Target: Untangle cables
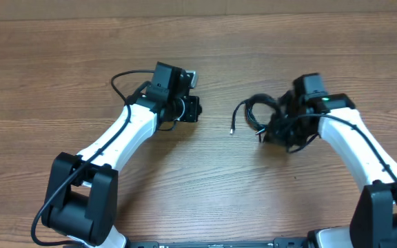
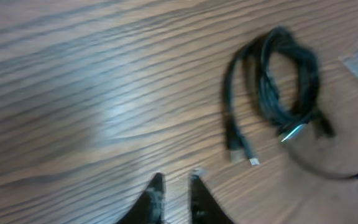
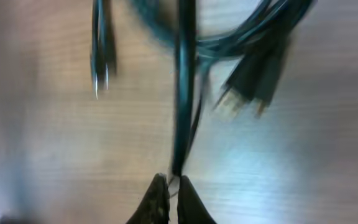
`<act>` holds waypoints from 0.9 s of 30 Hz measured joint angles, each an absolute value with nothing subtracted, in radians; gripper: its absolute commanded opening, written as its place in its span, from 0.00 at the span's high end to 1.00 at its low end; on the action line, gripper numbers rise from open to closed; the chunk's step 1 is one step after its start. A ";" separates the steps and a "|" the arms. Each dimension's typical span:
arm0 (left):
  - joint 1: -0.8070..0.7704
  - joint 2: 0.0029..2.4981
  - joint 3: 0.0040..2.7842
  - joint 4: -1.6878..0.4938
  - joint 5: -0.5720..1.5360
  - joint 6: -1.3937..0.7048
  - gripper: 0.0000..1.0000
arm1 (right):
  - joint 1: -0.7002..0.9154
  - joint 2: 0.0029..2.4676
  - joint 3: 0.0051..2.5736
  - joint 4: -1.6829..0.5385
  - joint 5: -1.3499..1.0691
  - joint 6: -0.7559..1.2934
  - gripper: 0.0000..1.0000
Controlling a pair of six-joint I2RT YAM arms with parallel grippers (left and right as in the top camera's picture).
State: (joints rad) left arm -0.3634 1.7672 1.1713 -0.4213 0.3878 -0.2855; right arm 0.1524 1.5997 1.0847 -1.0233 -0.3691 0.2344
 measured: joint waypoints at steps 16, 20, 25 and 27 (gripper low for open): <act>-0.461 1.767 1.172 -0.273 0.404 -0.357 0.29 | 0.044 1.600 1.250 -1.049 -0.209 0.236 0.34; -0.509 1.767 1.172 -0.186 0.363 -0.365 0.23 | -0.034 1.600 1.327 -1.055 -0.197 0.235 0.34; -0.567 1.767 1.172 -0.107 0.295 -0.383 0.18 | -0.092 1.600 1.366 -1.112 -0.178 0.235 0.30; -0.587 1.767 1.184 -0.143 0.263 -0.391 0.16 | -0.119 1.600 1.404 -1.146 -0.176 0.236 0.25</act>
